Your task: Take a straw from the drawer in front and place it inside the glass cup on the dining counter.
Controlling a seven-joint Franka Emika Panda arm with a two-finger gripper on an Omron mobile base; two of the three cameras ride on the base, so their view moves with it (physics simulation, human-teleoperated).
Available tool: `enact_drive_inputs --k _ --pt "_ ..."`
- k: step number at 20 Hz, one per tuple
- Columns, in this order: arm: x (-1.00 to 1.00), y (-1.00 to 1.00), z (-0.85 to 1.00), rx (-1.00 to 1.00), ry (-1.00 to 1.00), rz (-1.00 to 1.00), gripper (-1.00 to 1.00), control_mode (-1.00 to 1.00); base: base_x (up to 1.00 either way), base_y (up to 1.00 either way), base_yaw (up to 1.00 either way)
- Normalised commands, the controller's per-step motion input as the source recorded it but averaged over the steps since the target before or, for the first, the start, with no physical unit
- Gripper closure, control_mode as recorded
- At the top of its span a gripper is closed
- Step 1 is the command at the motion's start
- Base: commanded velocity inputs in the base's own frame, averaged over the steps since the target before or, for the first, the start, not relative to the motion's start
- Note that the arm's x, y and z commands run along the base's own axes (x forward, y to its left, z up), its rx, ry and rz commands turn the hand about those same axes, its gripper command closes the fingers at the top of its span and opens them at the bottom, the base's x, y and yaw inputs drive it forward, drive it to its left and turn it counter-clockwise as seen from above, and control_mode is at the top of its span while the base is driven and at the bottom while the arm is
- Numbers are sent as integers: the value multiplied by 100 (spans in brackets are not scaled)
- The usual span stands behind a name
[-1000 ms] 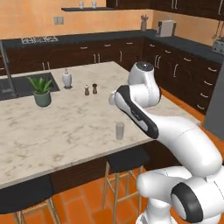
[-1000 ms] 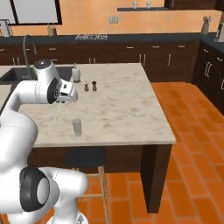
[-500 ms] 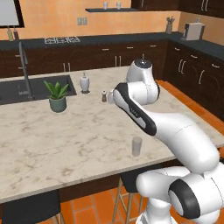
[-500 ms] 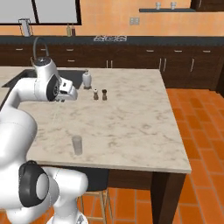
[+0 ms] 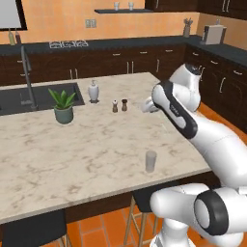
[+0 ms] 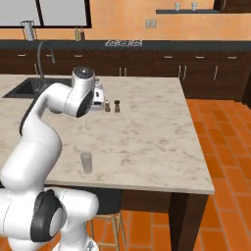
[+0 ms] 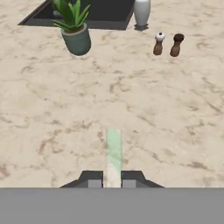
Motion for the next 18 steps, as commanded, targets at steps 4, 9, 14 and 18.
enact_drive_inputs --k 4,9,14,18 --pt "-6 -51 0 18 -18 40 100 -100 0 0 0" --pt "0 -5 0 27 -16 36 100 -100 0 0 0" --pt "0 20 -1 27 -11 31 100 -100 0 0 0" --pt "0 18 -9 26 -13 26 100 -100 0 0 0"
